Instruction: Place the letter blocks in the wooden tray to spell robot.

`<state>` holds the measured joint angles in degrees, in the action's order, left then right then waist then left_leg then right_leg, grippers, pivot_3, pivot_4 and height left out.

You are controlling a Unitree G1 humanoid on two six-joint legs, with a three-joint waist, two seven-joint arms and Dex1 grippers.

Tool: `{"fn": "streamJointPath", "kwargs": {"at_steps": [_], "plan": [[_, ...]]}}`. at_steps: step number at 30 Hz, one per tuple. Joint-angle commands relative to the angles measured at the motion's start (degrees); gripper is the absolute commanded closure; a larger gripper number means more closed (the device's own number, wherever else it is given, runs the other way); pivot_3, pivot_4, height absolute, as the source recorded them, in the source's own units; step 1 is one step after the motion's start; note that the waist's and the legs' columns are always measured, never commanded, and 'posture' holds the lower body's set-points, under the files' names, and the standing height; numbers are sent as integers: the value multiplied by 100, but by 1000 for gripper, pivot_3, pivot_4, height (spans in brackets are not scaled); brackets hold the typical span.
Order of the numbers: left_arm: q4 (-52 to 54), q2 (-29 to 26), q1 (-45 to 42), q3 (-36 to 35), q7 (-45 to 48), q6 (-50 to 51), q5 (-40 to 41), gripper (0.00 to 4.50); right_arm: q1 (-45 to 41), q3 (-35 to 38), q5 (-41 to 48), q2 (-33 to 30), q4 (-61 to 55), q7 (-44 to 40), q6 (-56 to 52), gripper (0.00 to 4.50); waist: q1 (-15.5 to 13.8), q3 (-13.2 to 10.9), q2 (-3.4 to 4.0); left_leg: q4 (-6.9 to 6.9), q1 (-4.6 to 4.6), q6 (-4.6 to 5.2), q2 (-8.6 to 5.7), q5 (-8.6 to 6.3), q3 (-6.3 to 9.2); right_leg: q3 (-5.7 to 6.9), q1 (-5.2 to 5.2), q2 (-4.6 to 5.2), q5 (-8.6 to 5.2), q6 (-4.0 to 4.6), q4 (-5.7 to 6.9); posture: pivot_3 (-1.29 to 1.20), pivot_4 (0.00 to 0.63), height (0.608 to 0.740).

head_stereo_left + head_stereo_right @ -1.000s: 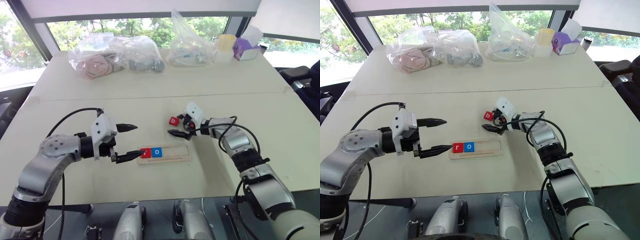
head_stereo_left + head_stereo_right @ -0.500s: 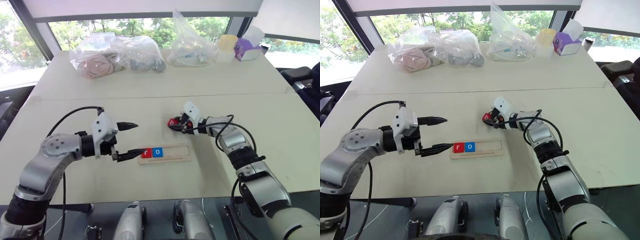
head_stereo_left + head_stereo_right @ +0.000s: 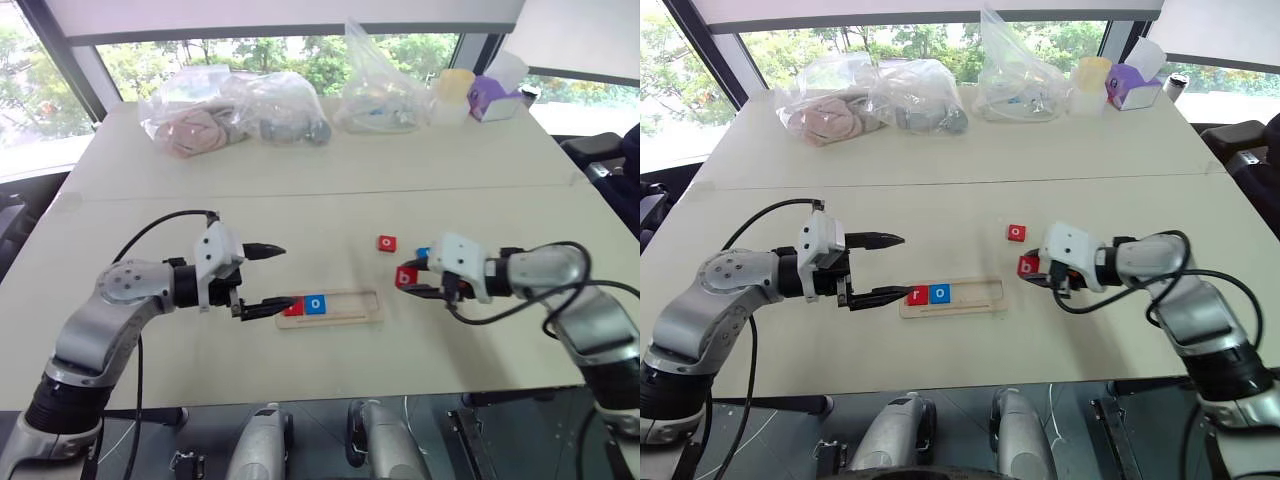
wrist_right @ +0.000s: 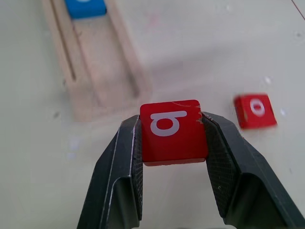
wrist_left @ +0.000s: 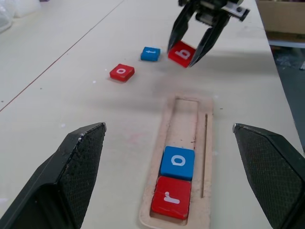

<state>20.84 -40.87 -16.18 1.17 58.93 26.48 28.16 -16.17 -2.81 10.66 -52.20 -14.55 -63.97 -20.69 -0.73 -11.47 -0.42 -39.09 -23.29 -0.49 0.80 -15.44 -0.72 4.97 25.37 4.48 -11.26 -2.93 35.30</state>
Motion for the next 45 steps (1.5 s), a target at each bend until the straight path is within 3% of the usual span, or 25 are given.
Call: {"fn": "streamJointPath", "kwargs": {"at_steps": [1,7,14,24,45], "plan": [[95,11,-68,-6,42,-115,32,0,50,243,343,26,-462,-9,-38,3310,15,0,0,0,2,0,2,0,-4,-1,0,0,0,0,0,0,150,740],[191,12,-42,-14,50,-91,50,0,-302,-182,402,410,-523,91,-188,3310,-3,-2,-3,-1,3,0,4,0,-7,-3,1,-3,2,3,1,0,150,740],[304,-117,196,-190,115,-54,125,0,-919,-1016,159,973,150,-150,76,3310,-1,-3,-4,0,-1,0,3,0,-7,-5,3,0,3,4,-2,0,150,740],[448,-196,416,-334,-24,-23,165,0,-1403,-1614,-114,1548,921,-407,524,3310,-1,-3,-4,-1,-1,0,2,0,-6,-6,3,0,4,4,0,0,150,740],[868,-316,514,-382,-291,207,229,0,-1802,-1908,-504,2131,2102,-644,1042,3310,0,-3,-4,-1,0,0,1,0,-7,-7,3,-1,5,5,3,0,150,740]]}}
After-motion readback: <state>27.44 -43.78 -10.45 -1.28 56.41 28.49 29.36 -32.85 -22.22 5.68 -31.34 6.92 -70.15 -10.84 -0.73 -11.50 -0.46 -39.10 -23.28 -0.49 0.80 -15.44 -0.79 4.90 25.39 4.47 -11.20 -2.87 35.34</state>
